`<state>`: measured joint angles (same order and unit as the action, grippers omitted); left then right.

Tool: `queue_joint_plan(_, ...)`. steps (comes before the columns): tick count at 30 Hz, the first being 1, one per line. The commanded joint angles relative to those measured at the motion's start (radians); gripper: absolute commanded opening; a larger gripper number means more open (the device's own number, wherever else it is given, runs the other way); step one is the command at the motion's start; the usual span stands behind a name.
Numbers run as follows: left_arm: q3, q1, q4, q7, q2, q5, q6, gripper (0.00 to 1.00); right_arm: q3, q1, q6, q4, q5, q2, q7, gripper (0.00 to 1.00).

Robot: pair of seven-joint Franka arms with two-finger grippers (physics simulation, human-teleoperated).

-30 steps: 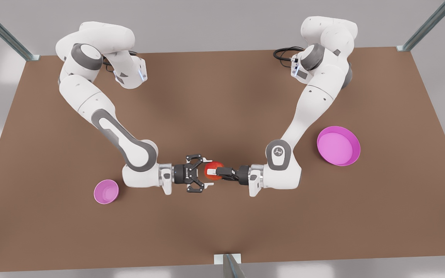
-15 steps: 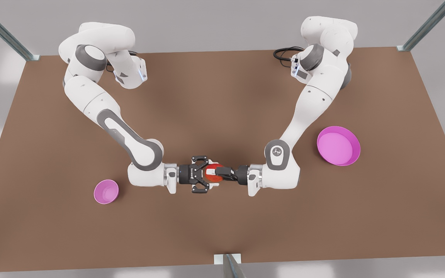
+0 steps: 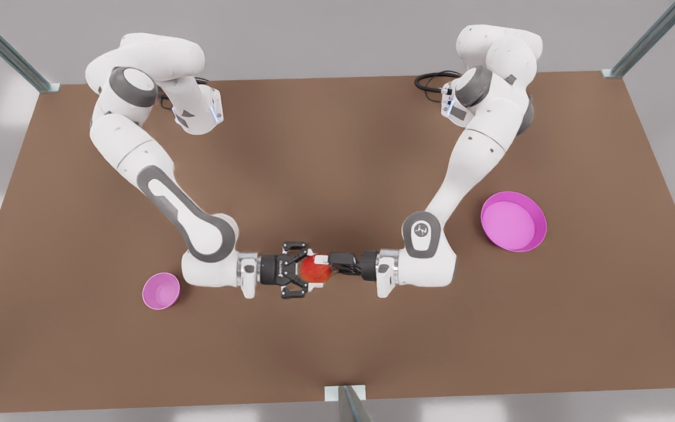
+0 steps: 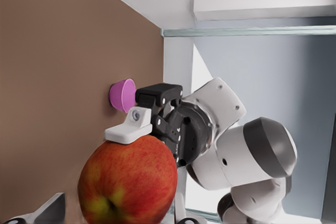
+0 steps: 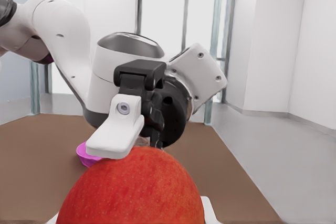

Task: Use the left arm to pick up the apple from the plate, transfer it to the gripper of the right arm, and then use the right arm to place it into the bowl

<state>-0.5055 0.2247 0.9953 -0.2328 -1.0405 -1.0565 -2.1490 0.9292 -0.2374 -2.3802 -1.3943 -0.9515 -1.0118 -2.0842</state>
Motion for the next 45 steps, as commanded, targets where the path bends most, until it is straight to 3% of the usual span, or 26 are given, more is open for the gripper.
queue_joint_plan(1, -0.001, -0.007, 0.000, -0.005, 0.004, 0.001, 0.009, 1.00, -0.001, -0.034, 0.064, 0.000, 0.102, 0.004, 0.029, 0.72)
queue_joint_plan(6, -0.001, -0.093, 0.003, 0.045, 0.016, 0.016, 0.092, 1.00, -0.010, -0.160, 0.237, 0.001, 0.579, 0.015, 0.231, 0.73)
queue_joint_plan(8, 0.004, -0.177, 0.006, 0.350, 0.127, 0.385, 0.266, 1.00, -0.010, -0.213, 0.327, 0.001, 0.798, 0.038, 0.300, 0.73)
queue_joint_plan(9, -0.001, -0.254, 0.005, 0.475, 0.244, 0.800, 0.584, 1.00, -0.010, -0.260, 0.420, 0.003, 0.990, 0.061, 0.334, 0.73)
queue_joint_plan(10, -0.004, -0.291, 0.003, 0.471, 0.299, 1.004, 0.736, 1.00, -0.010, -0.284, 0.469, 0.004, 1.091, 0.078, 0.335, 0.73)
queue_joint_plan(13, 0.004, -0.424, 0.011, 0.471, 0.413, 1.184, 0.960, 1.00, -0.006, -0.358, 0.604, 0.034, 1.379, 0.088, 0.300, 0.73)
queue_joint_plan(14, 0.203, -0.307, 0.230, 0.419, 0.607, 1.181, 0.858, 1.00, -0.006, -0.379, 0.633, 0.032, 1.445, 0.108, 0.267, 0.73)
queue_joint_plan(15, 0.481, -0.105, 0.565, 0.329, 0.852, 1.087, 0.621, 1.00, -0.006, -0.388, 0.639, 0.034, 1.547, 0.122, 0.245, 0.73)
queue_joint_plan(17, 0.476, -0.103, 0.490, 0.337, 0.813, 1.092, 0.719, 1.00, -0.010, -0.390, 0.645, 0.037, 1.636, 0.145, 0.188, 0.73)
queue_joint_plan(20, 0.478, -0.107, 0.488, 0.336, 0.809, 1.084, 0.712, 1.00, -0.038, -0.407, 0.632, 0.037, 1.680, 0.177, 0.104, 0.73)
queue_joint_plan(25, 0.466, -0.097, 0.476, 0.336, 0.810, 1.067, 0.712, 1.00, -0.299, -0.234, 0.480, -0.054, 1.542, 0.311, 0.087, 0.74)
queue_joint_plan(26, 0.460, -0.094, 0.476, 0.336, 0.809, 1.067, 0.712, 1.00, -0.313, -0.229, 0.449, -0.069, 1.528, 0.311, 0.087, 0.74)
queue_joint_plan(33, 0.444, -0.093, 0.476, 0.331, 0.786, 1.066, 0.704, 1.00, -0.359, -0.209, 0.305, -0.114, 1.485, 0.266, 0.098, 0.74)
queue_joint_plan(39, 0.424, -0.100, 0.447, 0.331, 0.780, 1.075, 0.704, 1.00, -0.365, -0.211, 0.288, -0.115, 1.484, 0.254, 0.101, 0.74)
queue_joint_plan(40, 0.424, -0.102, 0.447, 0.331, 0.778, 1.075, 0.704, 1.00, -0.365, -0.211, 0.288, -0.123, 1.484, 0.257, 0.102, 0.76)
queue_joint_plan(41, 0.424, -0.102, 0.448, 0.331, 0.778, 1.075, 0.704, 1.00, -0.363, -0.211, 0.288, -0.129, 1.484, 0.263, 0.102, 0.98)
queue_joint_plan(45, 0.424, -0.103, 0.448, 0.331, 0.774, 1.076, 0.704, 1.00, -0.363, -0.212, 0.305, -0.135, 1.482, 0.288, 0.102, 1.00)
